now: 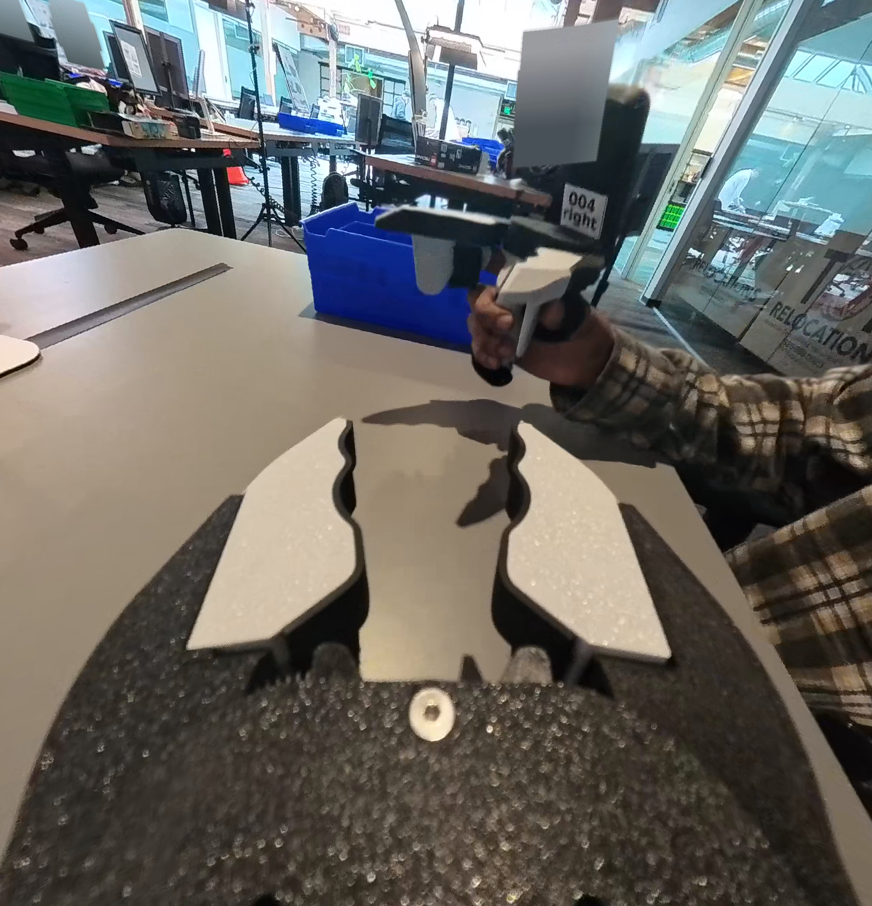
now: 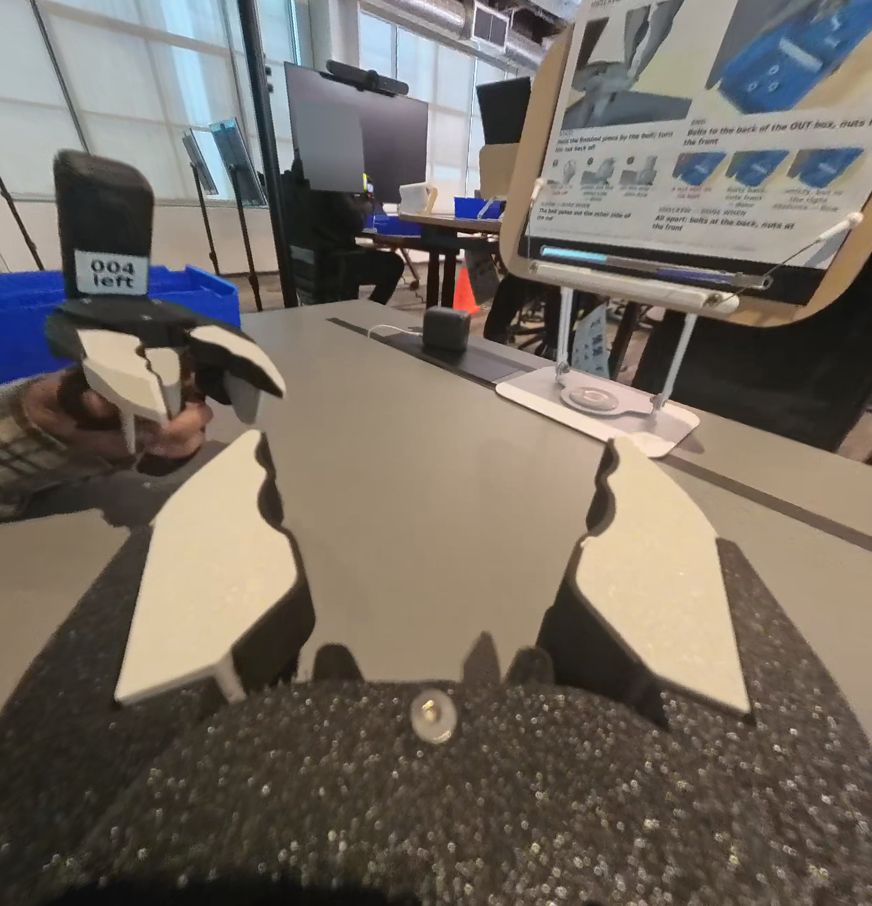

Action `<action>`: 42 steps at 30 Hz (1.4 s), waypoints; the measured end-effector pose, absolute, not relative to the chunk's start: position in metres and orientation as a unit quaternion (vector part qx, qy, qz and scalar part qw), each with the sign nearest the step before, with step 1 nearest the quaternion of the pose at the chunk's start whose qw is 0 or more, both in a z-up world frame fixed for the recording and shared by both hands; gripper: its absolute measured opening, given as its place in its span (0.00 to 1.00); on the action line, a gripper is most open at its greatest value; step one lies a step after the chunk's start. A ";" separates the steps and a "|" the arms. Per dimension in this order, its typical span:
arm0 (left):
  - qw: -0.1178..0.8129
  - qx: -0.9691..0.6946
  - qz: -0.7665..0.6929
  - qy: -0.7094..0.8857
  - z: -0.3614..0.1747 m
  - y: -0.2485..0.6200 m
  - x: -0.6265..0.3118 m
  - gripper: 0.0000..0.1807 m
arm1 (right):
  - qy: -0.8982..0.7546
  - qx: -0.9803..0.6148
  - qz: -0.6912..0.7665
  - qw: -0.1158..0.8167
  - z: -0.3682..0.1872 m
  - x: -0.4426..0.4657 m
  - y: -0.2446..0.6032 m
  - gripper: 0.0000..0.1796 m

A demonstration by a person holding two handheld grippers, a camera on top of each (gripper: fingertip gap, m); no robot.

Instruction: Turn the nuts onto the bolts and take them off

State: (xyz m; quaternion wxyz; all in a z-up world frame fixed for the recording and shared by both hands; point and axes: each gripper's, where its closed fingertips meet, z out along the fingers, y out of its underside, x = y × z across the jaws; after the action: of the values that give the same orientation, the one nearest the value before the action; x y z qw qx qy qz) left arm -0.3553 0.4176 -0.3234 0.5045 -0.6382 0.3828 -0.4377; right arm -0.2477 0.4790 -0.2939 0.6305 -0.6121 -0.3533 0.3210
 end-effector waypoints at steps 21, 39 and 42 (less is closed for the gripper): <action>0.581 -0.670 -0.343 0.308 -0.237 0.417 -0.453 0.32 | -0.379 -0.586 0.373 0.611 -0.309 -0.262 0.458 0.64; 0.497 -0.864 -0.005 0.080 -0.241 0.326 -0.779 0.32 | -0.373 -0.593 0.402 0.589 -0.314 -0.268 0.454 0.64; 0.459 -0.887 -0.001 0.051 -0.276 0.315 -0.800 0.32 | -0.374 -0.594 0.403 0.587 -0.315 -0.269 0.454 0.64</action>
State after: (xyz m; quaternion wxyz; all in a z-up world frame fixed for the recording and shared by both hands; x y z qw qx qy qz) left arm -0.8004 0.3146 -0.2757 0.4590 -0.8870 0.0506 -0.0011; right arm -0.2689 0.4541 -0.3151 0.5868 -0.5943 -0.3738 0.4035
